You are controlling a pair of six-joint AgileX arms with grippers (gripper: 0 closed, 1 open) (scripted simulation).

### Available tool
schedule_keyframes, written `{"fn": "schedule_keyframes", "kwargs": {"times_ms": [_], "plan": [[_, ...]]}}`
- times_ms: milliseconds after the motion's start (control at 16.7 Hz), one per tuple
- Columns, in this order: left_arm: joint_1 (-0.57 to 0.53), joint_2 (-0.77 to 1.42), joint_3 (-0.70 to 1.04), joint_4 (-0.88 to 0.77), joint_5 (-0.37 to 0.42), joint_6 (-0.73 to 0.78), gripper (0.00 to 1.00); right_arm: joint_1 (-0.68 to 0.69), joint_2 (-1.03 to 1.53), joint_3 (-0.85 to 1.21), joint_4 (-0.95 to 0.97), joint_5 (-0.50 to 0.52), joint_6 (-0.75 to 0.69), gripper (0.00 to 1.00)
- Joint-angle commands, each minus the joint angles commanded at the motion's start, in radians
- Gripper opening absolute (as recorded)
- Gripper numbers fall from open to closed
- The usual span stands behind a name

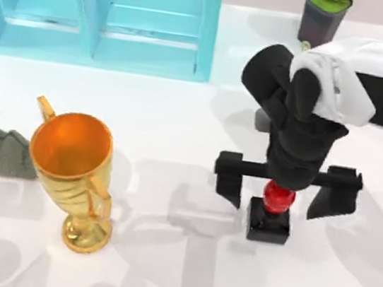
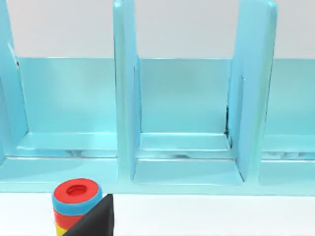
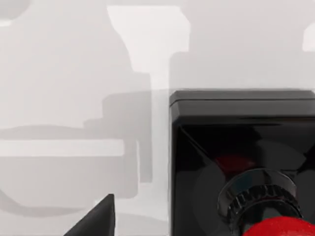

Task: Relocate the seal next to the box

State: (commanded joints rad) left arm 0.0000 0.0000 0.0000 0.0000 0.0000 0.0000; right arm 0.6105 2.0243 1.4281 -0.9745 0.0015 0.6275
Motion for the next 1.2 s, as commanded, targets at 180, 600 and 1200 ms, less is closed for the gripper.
{"fn": "schedule_keyframes", "kwargs": {"times_ms": [180,600,1200], "plan": [[0.0,0.0,0.0,0.0,0.0,0.0,1.0,0.0,0.0,0.0,0.0,0.0,0.0,0.7],[0.0,0.0,0.0,0.0,0.0,0.0,1.0,0.0,0.0,0.0,0.0,0.0,0.0,0.17],[0.0,0.0,0.0,0.0,0.0,0.0,1.0,0.0,0.0,0.0,0.0,0.0,0.0,0.0]]}}
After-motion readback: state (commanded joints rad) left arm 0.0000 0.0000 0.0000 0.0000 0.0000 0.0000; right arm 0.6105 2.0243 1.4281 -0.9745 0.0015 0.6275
